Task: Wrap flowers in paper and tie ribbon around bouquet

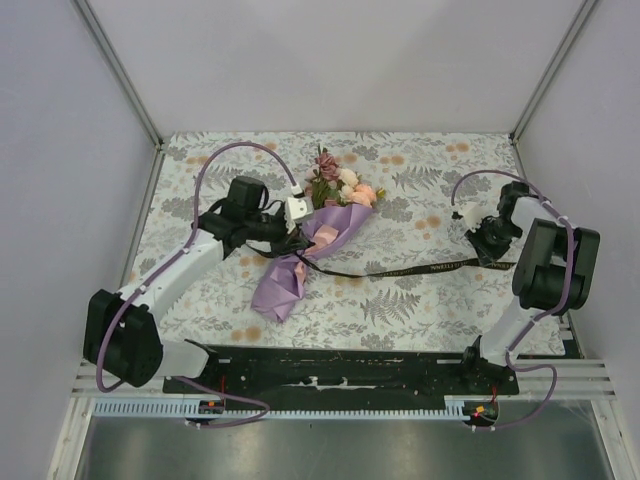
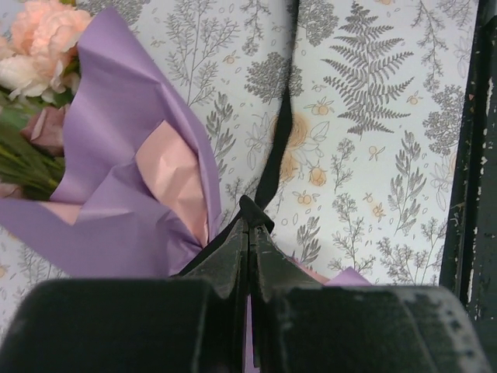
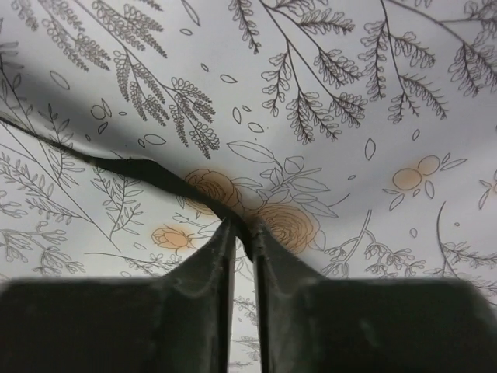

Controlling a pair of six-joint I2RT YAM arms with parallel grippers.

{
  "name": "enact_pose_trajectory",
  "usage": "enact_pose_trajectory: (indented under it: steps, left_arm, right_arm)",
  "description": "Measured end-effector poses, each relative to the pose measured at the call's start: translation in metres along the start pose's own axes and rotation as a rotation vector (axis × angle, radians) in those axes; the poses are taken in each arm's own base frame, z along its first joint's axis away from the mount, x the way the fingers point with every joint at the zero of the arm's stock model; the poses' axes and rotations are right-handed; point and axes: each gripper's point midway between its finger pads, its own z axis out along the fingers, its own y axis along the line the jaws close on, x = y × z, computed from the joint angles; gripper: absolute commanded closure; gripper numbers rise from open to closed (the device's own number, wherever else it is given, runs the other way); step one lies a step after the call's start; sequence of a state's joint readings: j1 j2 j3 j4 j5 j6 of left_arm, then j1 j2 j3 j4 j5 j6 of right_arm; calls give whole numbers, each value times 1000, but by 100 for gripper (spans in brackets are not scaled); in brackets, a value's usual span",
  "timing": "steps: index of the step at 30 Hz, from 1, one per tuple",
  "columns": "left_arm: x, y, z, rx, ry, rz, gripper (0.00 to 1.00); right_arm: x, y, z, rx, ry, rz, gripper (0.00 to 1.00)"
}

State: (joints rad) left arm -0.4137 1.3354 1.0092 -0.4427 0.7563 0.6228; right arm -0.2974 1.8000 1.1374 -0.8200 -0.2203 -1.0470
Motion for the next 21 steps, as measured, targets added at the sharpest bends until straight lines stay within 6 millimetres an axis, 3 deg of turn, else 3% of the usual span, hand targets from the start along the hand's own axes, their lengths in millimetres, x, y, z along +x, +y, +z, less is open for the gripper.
enact_pose_trajectory:
  steps: [7, 9, 13, 16, 18, 21]
  left_arm:
    - [-15, -26, 44, 87, -4, 8, 98]
    - [-23, -36, 60, 116, -11, 16, 98]
    - [-48, -54, 93, 173, -45, 38, 98]
    - [-65, -58, 104, 183, -79, 47, 98]
    - [-72, -56, 104, 176, -93, 54, 98]
    - [-74, -55, 97, 158, -106, 75, 98]
  right_arm:
    - [3, -6, -3, -18, -1, 56, 100]
    - [7, -17, -11, -29, -21, 121, 100]
    - [3, -62, -55, 43, -130, 237, 100]
    - [-10, -86, -92, 107, -224, 268, 100]
    - [-25, -86, -114, 113, -291, 270, 100]
    - [-60, -70, -149, 76, -414, 250, 100]
